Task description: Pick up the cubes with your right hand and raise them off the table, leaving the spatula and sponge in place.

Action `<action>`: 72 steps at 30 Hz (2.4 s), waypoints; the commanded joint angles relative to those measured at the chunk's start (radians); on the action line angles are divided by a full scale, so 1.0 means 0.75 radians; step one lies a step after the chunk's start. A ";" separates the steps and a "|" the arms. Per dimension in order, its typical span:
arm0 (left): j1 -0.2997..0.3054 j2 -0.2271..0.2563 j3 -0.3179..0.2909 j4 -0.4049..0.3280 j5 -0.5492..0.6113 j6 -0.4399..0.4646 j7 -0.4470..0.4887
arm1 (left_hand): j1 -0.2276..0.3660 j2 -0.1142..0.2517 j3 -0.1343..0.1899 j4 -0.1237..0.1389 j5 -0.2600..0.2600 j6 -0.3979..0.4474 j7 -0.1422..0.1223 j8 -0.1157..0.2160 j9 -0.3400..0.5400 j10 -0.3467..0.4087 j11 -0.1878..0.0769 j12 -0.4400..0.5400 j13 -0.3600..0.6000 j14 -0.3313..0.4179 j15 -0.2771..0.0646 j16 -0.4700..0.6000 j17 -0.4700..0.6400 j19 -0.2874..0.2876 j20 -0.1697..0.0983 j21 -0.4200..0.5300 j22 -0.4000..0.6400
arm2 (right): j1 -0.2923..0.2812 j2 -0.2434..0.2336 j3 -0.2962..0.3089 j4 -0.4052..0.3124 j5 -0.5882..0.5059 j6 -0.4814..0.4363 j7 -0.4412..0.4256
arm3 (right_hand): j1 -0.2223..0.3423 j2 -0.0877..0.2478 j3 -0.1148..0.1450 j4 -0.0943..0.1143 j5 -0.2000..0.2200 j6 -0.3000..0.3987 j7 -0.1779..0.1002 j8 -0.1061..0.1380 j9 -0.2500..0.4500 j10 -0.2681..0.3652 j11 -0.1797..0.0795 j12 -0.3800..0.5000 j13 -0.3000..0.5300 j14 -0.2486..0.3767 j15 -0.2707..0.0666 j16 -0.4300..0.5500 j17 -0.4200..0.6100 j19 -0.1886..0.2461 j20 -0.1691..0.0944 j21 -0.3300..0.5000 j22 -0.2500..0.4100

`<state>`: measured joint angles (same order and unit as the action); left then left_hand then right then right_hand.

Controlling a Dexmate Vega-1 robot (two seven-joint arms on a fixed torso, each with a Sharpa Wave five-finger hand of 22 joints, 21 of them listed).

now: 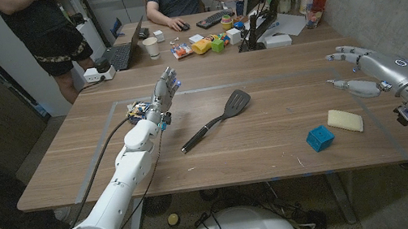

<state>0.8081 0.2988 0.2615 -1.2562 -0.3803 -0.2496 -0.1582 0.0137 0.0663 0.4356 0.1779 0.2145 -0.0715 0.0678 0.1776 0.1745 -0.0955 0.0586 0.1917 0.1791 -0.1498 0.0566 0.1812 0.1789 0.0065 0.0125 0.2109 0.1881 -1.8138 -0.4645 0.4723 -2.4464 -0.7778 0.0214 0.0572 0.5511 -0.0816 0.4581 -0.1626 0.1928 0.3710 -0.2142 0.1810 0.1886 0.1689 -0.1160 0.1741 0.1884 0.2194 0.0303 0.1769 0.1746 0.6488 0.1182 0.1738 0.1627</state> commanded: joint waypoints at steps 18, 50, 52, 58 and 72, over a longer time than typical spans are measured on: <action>0.023 0.010 0.002 -0.027 -0.008 0.006 0.015 | -0.008 0.122 -0.006 0.006 0.010 -0.007 0.004 0.007 0.002 -0.009 -0.005 0.006 0.007 -0.011 -0.005 0.010 0.003 -0.006 0.003 0.009 0.006 | 0.028 -0.148 -0.087 -0.021 -0.125 -0.206 0.337 | 0.044 -0.008 -0.031 0.009 0.011 0.000 -0.008 0.009 0.006 0.012 -0.041 0.028 0.005 0.022 -0.037 0.025 0.007 -0.017 0.015 0.009 0.002; 0.006 -0.005 -0.019 0.010 -0.058 0.036 -0.052 | -0.008 0.123 -0.010 0.006 0.011 -0.006 0.003 0.007 0.002 -0.008 -0.001 0.007 0.007 -0.011 -0.001 0.010 0.003 -0.006 0.005 0.010 0.006 | 0.101 -0.418 -0.167 0.055 0.066 -0.373 0.666 | 0.074 -0.039 -0.089 0.021 0.026 -0.049 -0.006 0.019 0.009 0.020 -0.010 0.037 0.008 0.069 -0.068 0.035 0.008 0.057 0.030 0.025 0.002; 0.005 -0.004 -0.019 0.012 -0.052 0.033 -0.051 | -0.009 0.123 -0.010 0.006 0.011 -0.006 0.002 0.007 0.002 -0.007 -0.002 0.007 0.007 -0.011 -0.001 0.010 0.003 -0.005 0.005 0.010 0.006 | 0.100 -0.435 -0.175 0.058 0.077 -0.379 0.676 | 0.075 -0.038 -0.091 0.022 0.026 -0.043 -0.006 0.021 0.010 0.016 -0.001 0.036 0.008 0.070 -0.062 0.035 0.008 0.060 0.032 0.025 0.002; 0.003 -0.004 -0.021 0.015 -0.051 0.043 -0.059 | -0.009 0.122 -0.011 0.006 0.011 -0.004 0.004 0.008 0.002 -0.008 -0.004 0.007 0.007 -0.009 -0.002 0.010 0.003 -0.006 0.006 0.010 0.006 | 0.103 -0.488 -0.202 0.071 0.119 -0.415 0.727 | 0.077 -0.036 -0.106 0.029 0.028 -0.049 -0.007 0.019 0.012 0.025 0.028 0.040 0.011 0.092 -0.019 0.040 0.010 0.088 0.039 0.028 0.002; 0.002 -0.006 -0.036 0.025 -0.050 0.045 -0.065 | -0.010 0.121 -0.014 0.006 0.011 -0.004 0.002 0.008 0.002 -0.006 -0.002 0.007 0.007 -0.008 -0.002 0.011 0.003 -0.006 0.006 0.010 0.006 | 0.127 -0.590 -0.246 0.070 0.129 -0.518 0.756 | 0.086 -0.023 -0.131 0.039 0.030 -0.068 -0.007 0.015 0.013 0.008 0.018 0.031 0.013 0.100 -0.033 0.033 0.013 0.095 0.042 0.014 0.003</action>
<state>0.8100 0.2938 0.2448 -1.2421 -0.4166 -0.2180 -0.2026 0.0110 0.0689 0.4285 0.1791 0.2183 -0.0715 0.0678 0.1777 0.1745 -0.0955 0.0586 0.1917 0.1791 -0.1498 0.0566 0.1854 0.1789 0.0065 0.0124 0.2147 0.1881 -1.7385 -0.8426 0.3181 -2.3990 -0.6952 -0.3044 0.5886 0.6048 -0.1037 0.3684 -0.1364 0.2113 0.3267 -0.2194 0.1936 0.1932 0.1878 -0.1054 0.1974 0.1933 0.3071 -0.0105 0.2081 0.1793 0.7350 0.1360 0.1895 0.1631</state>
